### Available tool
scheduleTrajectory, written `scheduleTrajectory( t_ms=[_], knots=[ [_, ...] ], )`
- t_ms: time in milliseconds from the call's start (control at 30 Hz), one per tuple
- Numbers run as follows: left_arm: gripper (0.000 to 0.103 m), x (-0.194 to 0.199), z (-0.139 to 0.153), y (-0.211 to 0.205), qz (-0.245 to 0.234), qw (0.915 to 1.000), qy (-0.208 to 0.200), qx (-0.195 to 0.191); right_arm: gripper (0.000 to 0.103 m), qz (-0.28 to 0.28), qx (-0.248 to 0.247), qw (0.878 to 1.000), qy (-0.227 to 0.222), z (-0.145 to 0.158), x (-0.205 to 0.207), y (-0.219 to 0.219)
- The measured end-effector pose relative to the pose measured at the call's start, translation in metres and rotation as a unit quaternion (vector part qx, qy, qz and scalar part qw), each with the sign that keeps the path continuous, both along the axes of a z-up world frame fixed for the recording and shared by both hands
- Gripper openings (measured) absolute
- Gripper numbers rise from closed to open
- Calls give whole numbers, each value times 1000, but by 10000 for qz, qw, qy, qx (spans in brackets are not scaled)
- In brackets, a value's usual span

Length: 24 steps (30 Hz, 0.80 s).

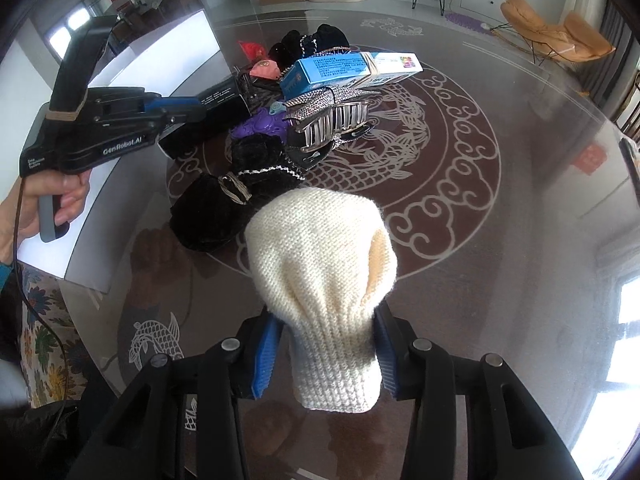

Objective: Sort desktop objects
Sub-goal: 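Close the left gripper on the black box and lift it off the pile, then carry the black box with the left gripper while the right carries the mitten to the bin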

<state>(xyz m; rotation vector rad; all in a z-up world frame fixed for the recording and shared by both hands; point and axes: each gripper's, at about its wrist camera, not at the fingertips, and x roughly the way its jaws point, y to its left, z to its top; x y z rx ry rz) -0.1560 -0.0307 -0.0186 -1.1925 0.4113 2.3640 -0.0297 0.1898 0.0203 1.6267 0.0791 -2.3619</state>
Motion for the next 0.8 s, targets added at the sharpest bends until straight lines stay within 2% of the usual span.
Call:
scheduleTrajectory(
  t_ms=[133, 200, 267, 333, 400, 433, 533, 733, 767, 800],
  knots=[
    [0, 31, 11, -19, 301, 9986, 136, 412, 43, 25, 110, 9999, 79, 10, 15, 4],
    [0, 41, 13, -28, 415, 9981, 195, 416, 43, 50, 165, 9998, 115, 12, 18, 2],
    [3, 47, 18, -30, 267, 9987, 242, 368, 43, 85, 165, 9998, 100, 13, 22, 1],
    [18, 43, 19, -26, 62, 9998, 186, 20, 43, 77, 121, 9999, 94, 13, 24, -1],
    [80, 31, 18, -19, -191, 9994, 86, -289, 43, 96, 2, 9999, 113, 15, 26, -5],
    [88, 26, 17, -16, -334, 9988, 90, -357, 43, 95, -65, 9998, 144, 17, 28, -7],
    [90, 7, 13, -8, -422, 9973, 153, -582, 43, 54, -341, 9991, 257, 26, 34, -11],
    [90, -38, -18, -5, -99, 9975, -329, -610, 43, -31, -764, 9965, 343, 39, 44, -14],
    [88, -41, -23, -4, -101, 9973, -373, -620, 43, -37, -797, 9963, 328, 40, 46, -14],
    [76, -42, -27, -1, -127, 9972, -406, -619, 43, -44, -807, 9962, 319, 41, 47, -13]
  ],
)
